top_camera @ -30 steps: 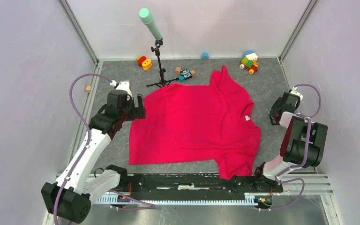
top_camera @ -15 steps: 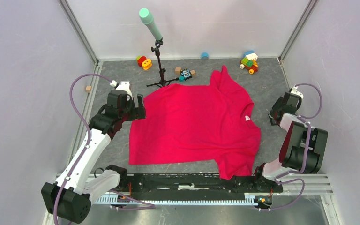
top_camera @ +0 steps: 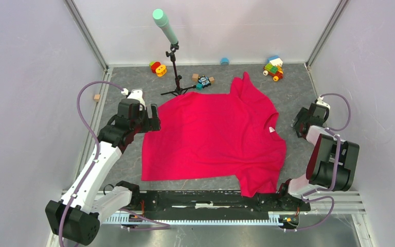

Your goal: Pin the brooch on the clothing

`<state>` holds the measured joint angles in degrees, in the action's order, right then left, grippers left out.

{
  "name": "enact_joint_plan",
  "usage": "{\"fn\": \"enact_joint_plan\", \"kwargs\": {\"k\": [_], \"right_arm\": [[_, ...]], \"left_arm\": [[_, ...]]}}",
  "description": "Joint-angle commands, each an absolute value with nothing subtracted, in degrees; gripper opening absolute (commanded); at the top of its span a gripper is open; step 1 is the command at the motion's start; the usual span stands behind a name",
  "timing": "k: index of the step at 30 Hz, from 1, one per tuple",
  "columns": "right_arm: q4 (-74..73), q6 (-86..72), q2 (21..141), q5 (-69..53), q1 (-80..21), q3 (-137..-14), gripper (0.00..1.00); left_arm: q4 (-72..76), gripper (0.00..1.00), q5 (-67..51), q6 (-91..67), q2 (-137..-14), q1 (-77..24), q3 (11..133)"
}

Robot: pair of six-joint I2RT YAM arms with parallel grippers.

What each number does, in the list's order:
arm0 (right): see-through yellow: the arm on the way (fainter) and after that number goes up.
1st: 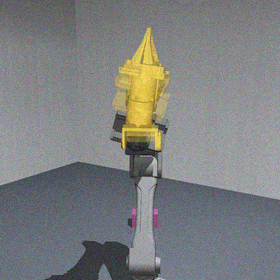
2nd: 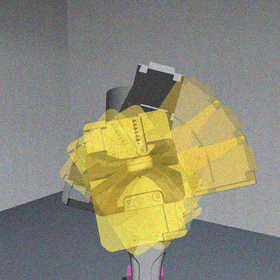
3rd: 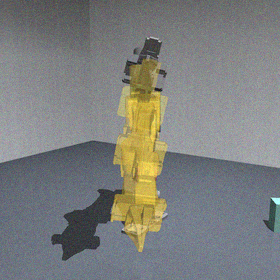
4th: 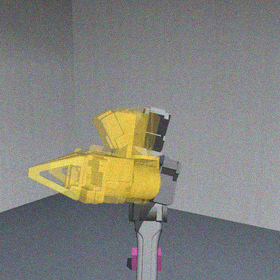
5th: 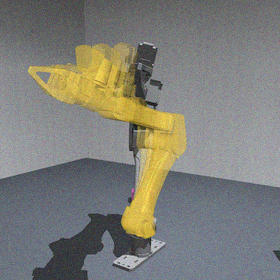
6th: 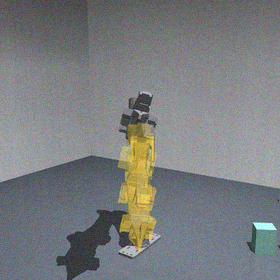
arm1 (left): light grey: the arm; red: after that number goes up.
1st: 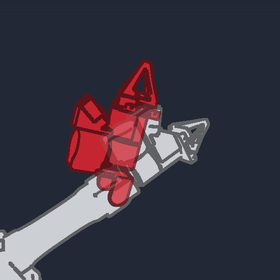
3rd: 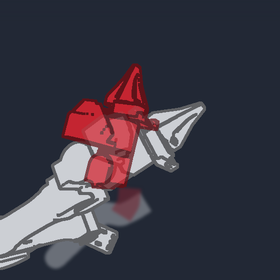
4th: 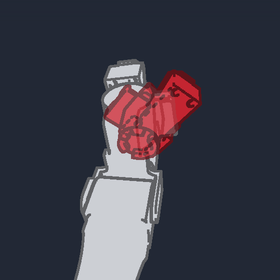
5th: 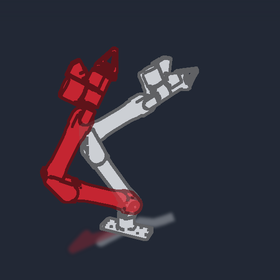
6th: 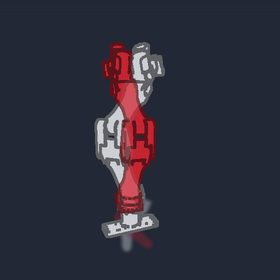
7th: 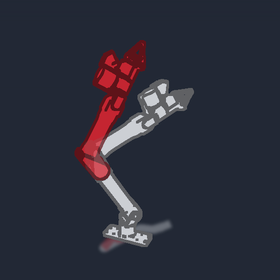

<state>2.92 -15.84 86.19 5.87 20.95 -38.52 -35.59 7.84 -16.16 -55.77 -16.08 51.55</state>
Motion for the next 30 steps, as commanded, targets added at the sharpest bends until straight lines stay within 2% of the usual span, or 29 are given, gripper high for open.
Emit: {"fn": "enact_joint_plan", "kwargs": {"k": [1, 10, 18, 30], "right_arm": [[3.71, -14.00, 85.29, 6.86, 20.57, -40.01, 0.66], [1.40, -10.71, 88.84, 10.10, 19.20, -44.67, 0.69], [-1.97, -8.06, 92.16, 15.15, 16.43, -47.82, 0.67], [-4.99, -6.99, 96.11, 16.45, 15.05, -50.83, 0.66]], "left_arm": [[-33.84, 1.00, 7.29, -14.46, -54.61, -15.73, 51.52], [-33.84, 1.00, 7.29, -14.41, -54.49, -15.73, 51.50], [-33.84, 1.00, 7.29, -14.44, -53.99, -15.73, 51.42], [-33.84, 1.00, 7.30, -14.39, -53.61, -15.73, 51.36]]}}
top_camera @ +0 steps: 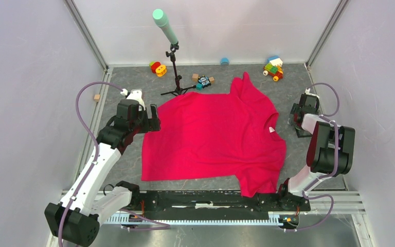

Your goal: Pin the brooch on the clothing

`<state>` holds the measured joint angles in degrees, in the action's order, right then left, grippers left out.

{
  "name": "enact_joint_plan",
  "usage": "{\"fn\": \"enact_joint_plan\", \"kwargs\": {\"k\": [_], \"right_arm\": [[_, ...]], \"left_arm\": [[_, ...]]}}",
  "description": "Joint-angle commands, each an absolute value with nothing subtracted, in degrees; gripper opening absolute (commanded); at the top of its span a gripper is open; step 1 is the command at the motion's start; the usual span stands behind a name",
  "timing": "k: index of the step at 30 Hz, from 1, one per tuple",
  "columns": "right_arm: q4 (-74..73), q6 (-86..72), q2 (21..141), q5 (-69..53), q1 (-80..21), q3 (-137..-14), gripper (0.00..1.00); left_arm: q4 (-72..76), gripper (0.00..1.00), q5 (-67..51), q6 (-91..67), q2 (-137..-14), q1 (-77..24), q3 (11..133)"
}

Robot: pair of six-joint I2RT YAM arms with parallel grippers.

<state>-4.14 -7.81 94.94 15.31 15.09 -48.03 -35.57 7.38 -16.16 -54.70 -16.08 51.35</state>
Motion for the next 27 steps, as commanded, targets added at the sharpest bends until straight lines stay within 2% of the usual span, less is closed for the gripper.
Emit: {"fn": "enact_joint_plan", "kwargs": {"k": [1, 11, 18, 27], "right_arm": [[-5.09, -6.98, 96.36, 16.23, 15.04, -51.01, 0.66], [-5.78, -7.38, 96.95, 15.20, 15.04, -51.33, 0.51], [-5.32, -7.91, 94.72, 14.75, 14.65, -50.25, 0.47], [-3.33, -7.65, 84.99, 16.16, 9.73, -45.31, 0.45]], "left_arm": [[-33.83, 1.00, 7.36, -14.41, -53.61, -15.73, 51.36], [-33.77, 1.00, 7.32, -14.41, -53.63, -15.73, 51.34], [-33.82, 1.00, 7.30, -14.41, -53.40, -15.73, 51.43], [-33.40, 1.00, 8.14, -14.06, -53.04, -15.52, 51.59]]}}
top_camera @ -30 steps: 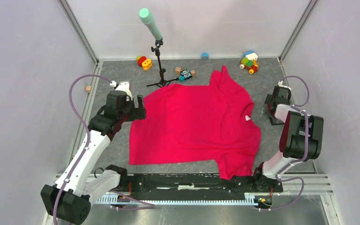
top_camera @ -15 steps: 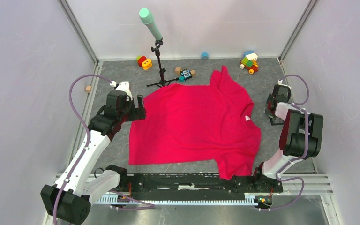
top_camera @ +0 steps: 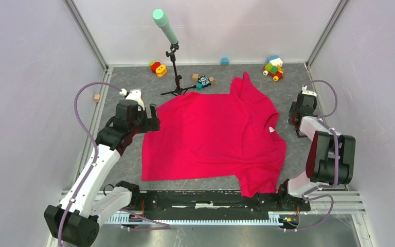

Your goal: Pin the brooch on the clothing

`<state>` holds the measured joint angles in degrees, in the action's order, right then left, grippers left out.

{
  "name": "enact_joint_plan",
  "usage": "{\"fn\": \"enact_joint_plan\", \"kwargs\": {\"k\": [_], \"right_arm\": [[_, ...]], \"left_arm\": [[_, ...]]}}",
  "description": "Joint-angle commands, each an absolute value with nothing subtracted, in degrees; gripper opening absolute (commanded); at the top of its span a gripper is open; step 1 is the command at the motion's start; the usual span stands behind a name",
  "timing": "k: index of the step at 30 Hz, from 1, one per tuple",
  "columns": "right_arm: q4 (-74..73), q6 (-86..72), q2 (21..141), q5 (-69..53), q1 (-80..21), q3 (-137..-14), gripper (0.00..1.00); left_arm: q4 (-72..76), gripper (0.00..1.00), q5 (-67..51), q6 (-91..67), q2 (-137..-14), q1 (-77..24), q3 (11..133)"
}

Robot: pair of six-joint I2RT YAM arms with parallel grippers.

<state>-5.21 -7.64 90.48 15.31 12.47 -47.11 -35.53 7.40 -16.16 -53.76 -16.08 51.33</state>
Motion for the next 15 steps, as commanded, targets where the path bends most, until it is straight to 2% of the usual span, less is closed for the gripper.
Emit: {"fn": "enact_joint_plan", "kwargs": {"k": [1, 8, 15], "right_arm": [[-3.34, -7.62, 83.73, 16.04, 8.70, -44.66, 0.45], [-2.08, -8.08, 74.96, 5.32, -0.54, -39.18, 0.44], [10.46, -11.22, 62.17, -13.74, -13.78, -24.73, 0.40]], "left_arm": [[-33.31, 1.00, 8.17, -13.99, -53.16, -15.39, 51.59], [-34.02, 1.00, 6.46, -12.77, -55.95, -15.38, 51.50], [-31.50, 1.00, -2.02, -23.92, -53.06, -19.71, 48.81]]}}
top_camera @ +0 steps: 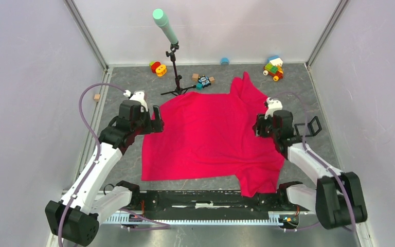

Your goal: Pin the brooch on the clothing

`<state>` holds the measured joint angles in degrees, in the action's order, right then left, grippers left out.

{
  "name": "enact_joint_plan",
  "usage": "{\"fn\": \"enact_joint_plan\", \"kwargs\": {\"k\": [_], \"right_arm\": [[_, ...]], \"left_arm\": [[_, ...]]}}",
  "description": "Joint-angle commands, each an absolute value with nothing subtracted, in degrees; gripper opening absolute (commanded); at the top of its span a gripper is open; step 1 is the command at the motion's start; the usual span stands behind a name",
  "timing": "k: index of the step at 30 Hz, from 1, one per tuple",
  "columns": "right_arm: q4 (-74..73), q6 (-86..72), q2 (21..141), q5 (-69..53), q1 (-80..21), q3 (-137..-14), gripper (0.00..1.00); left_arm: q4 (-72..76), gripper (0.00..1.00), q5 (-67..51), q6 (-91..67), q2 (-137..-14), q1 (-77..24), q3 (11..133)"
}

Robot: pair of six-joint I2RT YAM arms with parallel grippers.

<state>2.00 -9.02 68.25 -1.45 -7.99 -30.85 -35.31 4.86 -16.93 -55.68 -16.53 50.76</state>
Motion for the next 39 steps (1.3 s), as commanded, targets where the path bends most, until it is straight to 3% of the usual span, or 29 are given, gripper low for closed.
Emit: {"fn": "enact_joint_plan", "kwargs": {"k": [1, 8, 14, 21, 26, 30, 34, 39], "right_arm": [[12.00, -11.46, 60.10, -14.79, -16.40, -22.53, 0.40], [25.63, -12.66, 49.95, -16.83, -31.60, -10.49, 0.41], [31.68, -11.90, 46.59, -14.41, -42.15, -8.43, 0.41], [31.30, -9.54, 48.51, -8.84, -52.58, -11.39, 0.41], [30.83, -8.08, 51.33, -4.19, -57.94, -13.85, 0.40], [31.46, -7.75, 52.92, -3.16, -59.97, -15.00, 0.40], [31.47, -7.54, 53.80, -2.85, -61.15, -15.91, 0.40], [31.46, -7.49, 55.04, -2.56, -61.70, -16.15, 0.39]], "left_arm": [[-30.86, 1.00, -3.43, -26.37, -53.10, -21.28, 48.41], [-18.29, 1.00, -9.86, -41.81, -55.20, -35.57, 42.12], [-9.06, 0.96, -10.73, -51.68, -55.02, -41.46, 36.83], [-2.24, 0.82, -9.76, -57.21, -54.88, -45.27, 32.79], [-0.26, 0.79, -10.12, -58.01, -56.92, -47.22, 32.29], [-0.20, 0.73, -10.64, -57.83, -59.62, -49.05, 32.50], [2.17, 0.58, -10.70, -57.85, -61.98, -50.97, 32.21], [3.57, 0.51, -10.86, -58.26, -63.54, -52.63, 32.00]]}}
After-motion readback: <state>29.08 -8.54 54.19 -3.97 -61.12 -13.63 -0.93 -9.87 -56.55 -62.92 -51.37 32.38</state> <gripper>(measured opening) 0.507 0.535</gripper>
